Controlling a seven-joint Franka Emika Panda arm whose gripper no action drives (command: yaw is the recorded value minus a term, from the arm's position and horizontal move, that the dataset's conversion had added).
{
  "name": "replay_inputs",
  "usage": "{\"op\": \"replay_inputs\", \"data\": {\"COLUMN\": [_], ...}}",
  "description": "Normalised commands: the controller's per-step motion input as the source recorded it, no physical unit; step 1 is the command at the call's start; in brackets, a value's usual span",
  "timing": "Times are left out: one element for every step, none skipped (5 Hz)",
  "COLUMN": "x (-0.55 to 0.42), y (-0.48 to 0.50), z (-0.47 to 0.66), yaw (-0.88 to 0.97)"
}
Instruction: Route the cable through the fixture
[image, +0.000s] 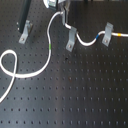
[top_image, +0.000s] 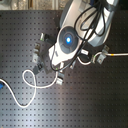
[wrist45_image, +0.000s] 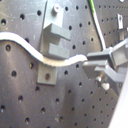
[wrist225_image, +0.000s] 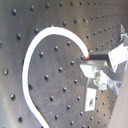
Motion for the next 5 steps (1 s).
{"op": "replay_inputs", "data": {"x": [0.119,0.142,0.244,0.011,-0.08], "y": [-0.185,-0.17,-0.105,0.141,0.368], "z": [-0.45,-0.4,-0.26,-0.15,-0.07], "yaw": [-0.41,-0.31,0.0,0.48,0.32]}}
